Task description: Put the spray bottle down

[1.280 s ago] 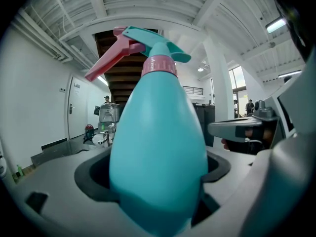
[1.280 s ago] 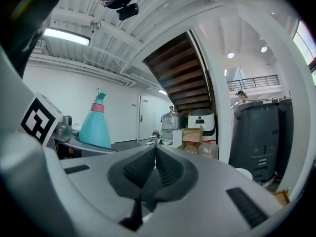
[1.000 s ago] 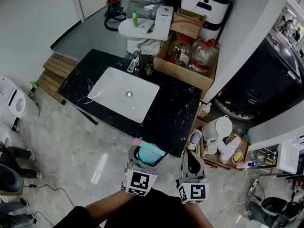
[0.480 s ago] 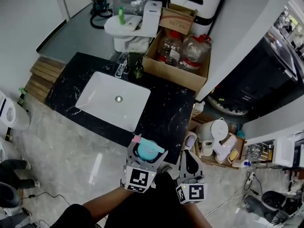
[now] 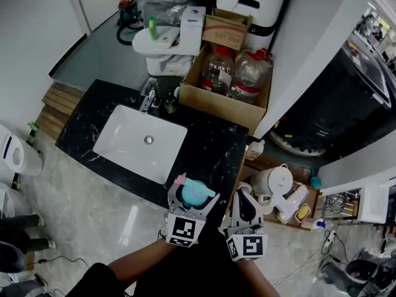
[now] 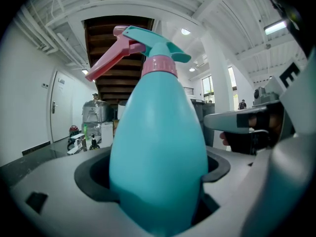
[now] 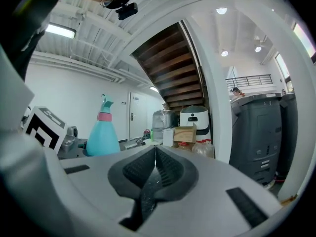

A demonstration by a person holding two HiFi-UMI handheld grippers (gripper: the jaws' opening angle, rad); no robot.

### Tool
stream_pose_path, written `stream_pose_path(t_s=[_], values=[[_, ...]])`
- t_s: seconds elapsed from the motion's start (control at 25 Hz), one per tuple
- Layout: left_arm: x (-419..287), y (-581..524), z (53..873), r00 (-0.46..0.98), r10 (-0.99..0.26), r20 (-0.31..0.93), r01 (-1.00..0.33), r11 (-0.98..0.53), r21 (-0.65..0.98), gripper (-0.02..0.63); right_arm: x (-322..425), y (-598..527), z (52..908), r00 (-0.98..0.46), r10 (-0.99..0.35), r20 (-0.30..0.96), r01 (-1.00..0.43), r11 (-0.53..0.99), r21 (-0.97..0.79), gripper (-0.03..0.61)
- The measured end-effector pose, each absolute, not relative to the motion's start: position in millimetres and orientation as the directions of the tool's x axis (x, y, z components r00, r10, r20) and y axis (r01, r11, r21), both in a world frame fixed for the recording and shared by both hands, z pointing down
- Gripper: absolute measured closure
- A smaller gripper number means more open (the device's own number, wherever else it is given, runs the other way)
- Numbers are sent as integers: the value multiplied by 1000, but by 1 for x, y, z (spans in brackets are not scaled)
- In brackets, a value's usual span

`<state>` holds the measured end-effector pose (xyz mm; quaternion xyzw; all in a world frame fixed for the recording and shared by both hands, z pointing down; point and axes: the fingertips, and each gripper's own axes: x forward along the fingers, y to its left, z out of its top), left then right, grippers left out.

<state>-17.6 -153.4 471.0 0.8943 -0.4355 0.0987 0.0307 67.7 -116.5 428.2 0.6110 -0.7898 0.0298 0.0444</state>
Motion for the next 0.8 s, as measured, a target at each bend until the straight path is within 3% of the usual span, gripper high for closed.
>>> stream_pose_path(t_s=[0.8], values=[[55,-257,550,516,-805,293,-838,-546,-24,153,137,-199,474,-373,-916,148,-922,384,50,563]])
